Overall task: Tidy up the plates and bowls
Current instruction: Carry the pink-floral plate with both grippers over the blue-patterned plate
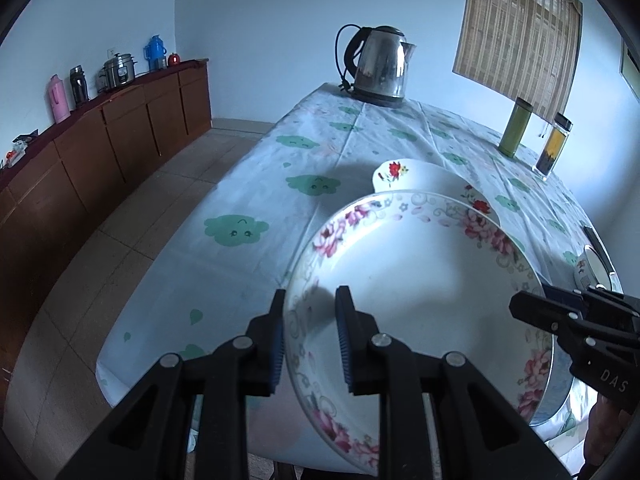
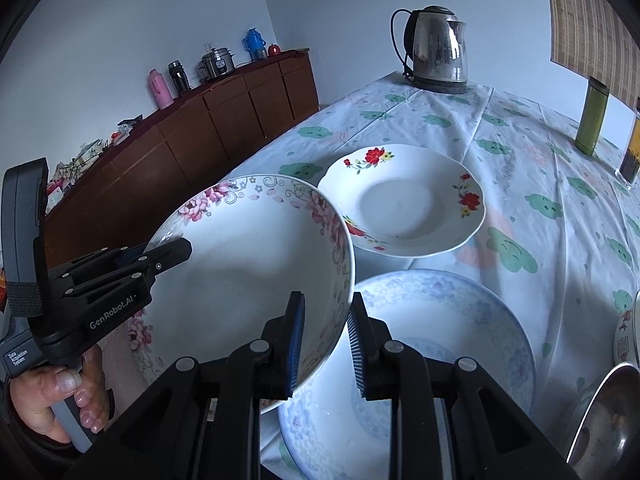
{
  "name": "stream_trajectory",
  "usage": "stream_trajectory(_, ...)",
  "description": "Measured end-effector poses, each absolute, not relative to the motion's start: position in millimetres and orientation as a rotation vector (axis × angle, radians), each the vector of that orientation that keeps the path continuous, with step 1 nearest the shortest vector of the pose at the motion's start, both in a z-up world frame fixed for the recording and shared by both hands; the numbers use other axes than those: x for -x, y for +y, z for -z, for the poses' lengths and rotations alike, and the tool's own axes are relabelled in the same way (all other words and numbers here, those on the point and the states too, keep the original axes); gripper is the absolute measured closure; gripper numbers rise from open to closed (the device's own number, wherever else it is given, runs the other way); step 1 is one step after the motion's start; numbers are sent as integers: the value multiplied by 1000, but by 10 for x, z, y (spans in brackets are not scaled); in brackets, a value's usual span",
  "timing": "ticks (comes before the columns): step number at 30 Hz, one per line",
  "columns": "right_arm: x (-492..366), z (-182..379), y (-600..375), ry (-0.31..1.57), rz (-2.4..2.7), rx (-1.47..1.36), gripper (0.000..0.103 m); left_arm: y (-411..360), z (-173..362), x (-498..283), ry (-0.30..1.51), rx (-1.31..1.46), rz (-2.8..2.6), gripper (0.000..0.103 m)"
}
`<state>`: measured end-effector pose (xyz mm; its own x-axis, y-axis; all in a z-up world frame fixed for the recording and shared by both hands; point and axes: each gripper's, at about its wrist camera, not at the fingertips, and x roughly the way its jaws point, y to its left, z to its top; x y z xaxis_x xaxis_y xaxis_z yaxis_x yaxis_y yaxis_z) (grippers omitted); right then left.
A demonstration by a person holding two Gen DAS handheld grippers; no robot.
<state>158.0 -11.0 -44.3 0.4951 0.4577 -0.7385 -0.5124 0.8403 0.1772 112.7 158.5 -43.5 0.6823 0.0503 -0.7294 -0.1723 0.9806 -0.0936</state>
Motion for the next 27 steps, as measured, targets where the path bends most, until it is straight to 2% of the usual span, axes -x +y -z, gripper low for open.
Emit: stream_trajectory(27, -1441, 454, -462, 860, -528, 9, 79, 1272, 429, -1152, 816, 135, -64, 82)
